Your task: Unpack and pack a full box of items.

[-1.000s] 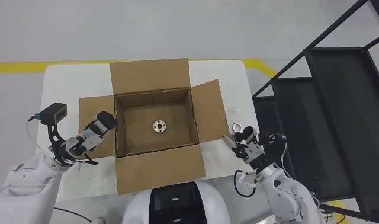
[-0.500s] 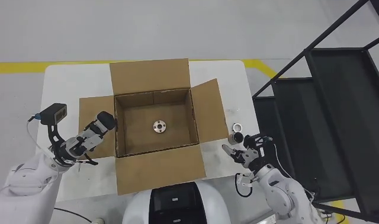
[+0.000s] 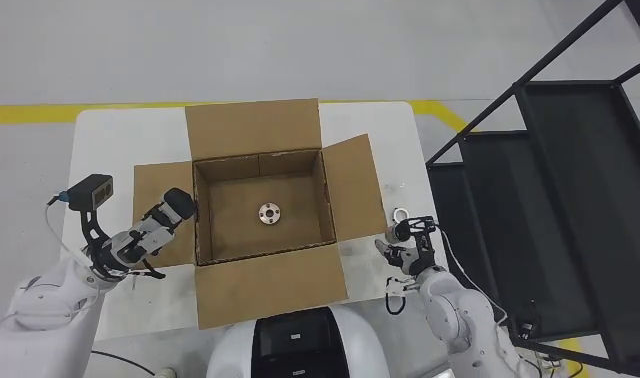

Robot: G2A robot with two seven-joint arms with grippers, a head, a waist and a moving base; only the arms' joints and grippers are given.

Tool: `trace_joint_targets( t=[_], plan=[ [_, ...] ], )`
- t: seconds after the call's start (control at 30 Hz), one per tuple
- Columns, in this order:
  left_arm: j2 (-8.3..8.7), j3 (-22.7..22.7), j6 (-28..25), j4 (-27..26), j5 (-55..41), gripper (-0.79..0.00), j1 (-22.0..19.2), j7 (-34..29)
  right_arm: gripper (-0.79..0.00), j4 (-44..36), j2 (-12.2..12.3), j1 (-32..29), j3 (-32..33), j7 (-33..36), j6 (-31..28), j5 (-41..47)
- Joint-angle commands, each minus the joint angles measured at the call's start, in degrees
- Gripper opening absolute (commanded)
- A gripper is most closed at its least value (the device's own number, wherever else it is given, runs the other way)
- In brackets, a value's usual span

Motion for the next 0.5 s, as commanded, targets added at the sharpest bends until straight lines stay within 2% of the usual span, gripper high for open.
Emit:
trace_joint_targets(
  t=[0.0, 0.13, 0.17, 0.2, 0.23, 0.27, 0.3, 0.47],
  plan=[
    [0.00, 0.0, 0.0, 0.0, 0.0, 0.000, 0.0, 0.0, 0.000, 1.1, -0.1, 1.2, -0.4, 1.4, 1.9, 0.1],
    [0.00, 0.0, 0.0, 0.0, 0.0, 0.000, 0.0, 0.0, 0.000, 3.2, -0.3, 3.3, -1.7, 2.1, 4.6, 0.5],
    [0.00, 0.0, 0.0, 0.0, 0.0, 0.000, 0.0, 0.0, -0.089, 3.6, -0.4, 3.7, -2.0, 2.0, 5.0, 0.7],
    [0.00, 0.0, 0.0, 0.0, 0.0, 0.000, 0.0, 0.0, -0.323, 4.2, -0.4, 4.0, -2.2, 1.9, 5.8, 0.7],
    [0.00, 0.0, 0.0, 0.0, 0.0, 0.000, 0.0, 0.0, -0.523, 4.9, -0.4, 4.3, -2.4, 2.1, 6.7, 0.1],
    [0.00, 0.0, 0.0, 0.0, 0.0, 0.000, 0.0, 0.0, -0.637, 5.4, -0.5, 4.8, -2.8, 2.3, 7.3, -0.3],
    [0.00, 0.0, 0.0, 0.0, 0.0, 0.000, 0.0, 0.0, -0.785, 5.8, -0.5, 5.2, -3.1, 2.4, 7.8, -0.5],
    [0.00, 0.0, 0.0, 0.0, 0.0, 0.000, 0.0, 0.0, -0.785, 8.1, -0.7, 6.8, -4.2, 1.9, 9.9, -0.5]
  ],
)
